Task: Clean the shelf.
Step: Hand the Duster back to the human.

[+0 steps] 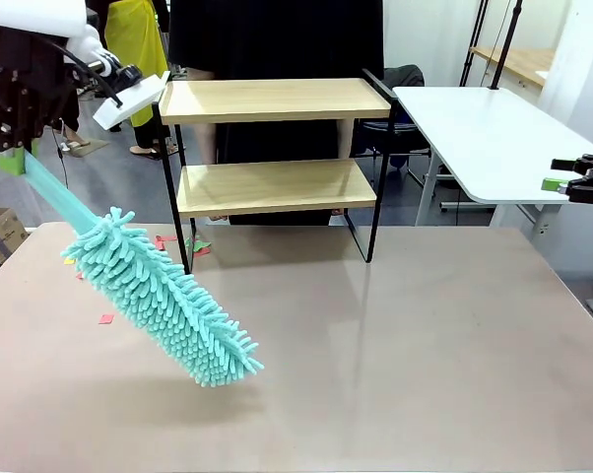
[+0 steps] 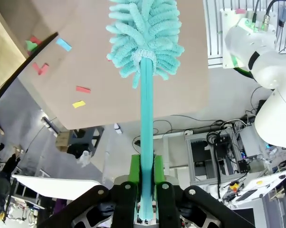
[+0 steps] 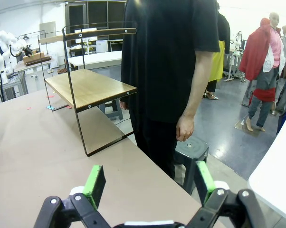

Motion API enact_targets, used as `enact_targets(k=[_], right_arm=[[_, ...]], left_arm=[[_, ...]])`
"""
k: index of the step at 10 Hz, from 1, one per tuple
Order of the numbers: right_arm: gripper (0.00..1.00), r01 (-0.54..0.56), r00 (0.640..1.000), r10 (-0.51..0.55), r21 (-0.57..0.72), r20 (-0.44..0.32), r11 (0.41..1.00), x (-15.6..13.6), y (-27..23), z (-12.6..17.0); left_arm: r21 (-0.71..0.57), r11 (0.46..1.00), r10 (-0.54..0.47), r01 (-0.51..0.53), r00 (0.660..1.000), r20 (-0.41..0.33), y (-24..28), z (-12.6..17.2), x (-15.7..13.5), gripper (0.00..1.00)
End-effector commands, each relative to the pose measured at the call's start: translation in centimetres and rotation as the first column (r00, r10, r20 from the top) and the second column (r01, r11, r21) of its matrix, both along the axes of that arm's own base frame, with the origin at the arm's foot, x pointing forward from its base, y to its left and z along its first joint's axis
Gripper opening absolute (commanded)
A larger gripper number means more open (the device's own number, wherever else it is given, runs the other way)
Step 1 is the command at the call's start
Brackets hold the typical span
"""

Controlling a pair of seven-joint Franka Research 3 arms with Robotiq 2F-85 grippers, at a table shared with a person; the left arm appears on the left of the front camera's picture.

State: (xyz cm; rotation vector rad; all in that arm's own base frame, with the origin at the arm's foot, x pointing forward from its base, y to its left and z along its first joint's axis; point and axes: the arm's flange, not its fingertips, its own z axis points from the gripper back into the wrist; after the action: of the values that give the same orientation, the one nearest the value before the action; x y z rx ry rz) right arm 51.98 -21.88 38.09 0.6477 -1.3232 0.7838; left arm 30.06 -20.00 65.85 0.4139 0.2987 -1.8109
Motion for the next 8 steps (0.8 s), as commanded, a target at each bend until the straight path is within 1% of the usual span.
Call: enact_targets(k=[1, 2, 3, 4, 5, 6, 7, 8], right_arm=[[1.0, 0.013, 1.0, -0.013, -0.011, -0.017, 1.0, 0.1, 0.2, 0.6], [1.0, 0.0, 1.0, 0.0, 0.0, 0.0, 1.0, 0.0, 0.0, 0.0], [1.0, 0.015, 1.0, -0.015, -0.011, -0.001, 1.0, -0.6, 0.0, 1.1], [1.0, 0.002, 1.0, -0.002, 0.006, 0.002, 1.0, -1.0, 1.2, 2.7], [1.0, 0.026, 0.999, -0.025, 0.018, -0.025, 1.0, -1.0, 2.9, 4.8], [1.0, 0.032, 0.999, -0.032, 0.015, -0.029, 0.999, -1.2, 4.8, 6.9], [1.0, 0.022, 0.999, -0.022, 0.011, -0.033, 1.0, -1.5, 7.0, 8.9], [1.0, 0.008, 0.999, -0.008, 0.005, -0.038, 1.0, -1.8, 9.1, 10.9]], left_arm=[[-0.003, 1.0, 0.005, -0.005, 1.0, -0.003, 0.1, 0.4, -0.3, 0.13], [0.0, 1.0, 0.0, 0.0, 1.0, 0.0, 0.0, 0.0, 0.0, 0.13], [-0.19, 0.981, -0.029, 0.029, 1.0, -0.002, 0.9, 0.0, 0.1, 0.13], [-0.293, 0.956, -0.01, 0.004, 1.0, -0.018, 1.3, -0.7, 0.8, 0.13], [-0.407, 0.913, -0.018, 0.007, 1.0, -0.024, 1.5, -1.6, 1.1, 0.13], [-0.492, 0.87, -0.023, 0.001, 0.999, -0.038, 1.8, -2.8, 0.9, 0.13], [-0.554, 0.832, -0.03, 0.0, 0.999, -0.044, 2.3, -4.4, 0.7, 0.13], [-0.601, 0.799, -0.015, -0.021, 0.998, -0.056, 2.0, -6.2, 0.4, 0.13]])
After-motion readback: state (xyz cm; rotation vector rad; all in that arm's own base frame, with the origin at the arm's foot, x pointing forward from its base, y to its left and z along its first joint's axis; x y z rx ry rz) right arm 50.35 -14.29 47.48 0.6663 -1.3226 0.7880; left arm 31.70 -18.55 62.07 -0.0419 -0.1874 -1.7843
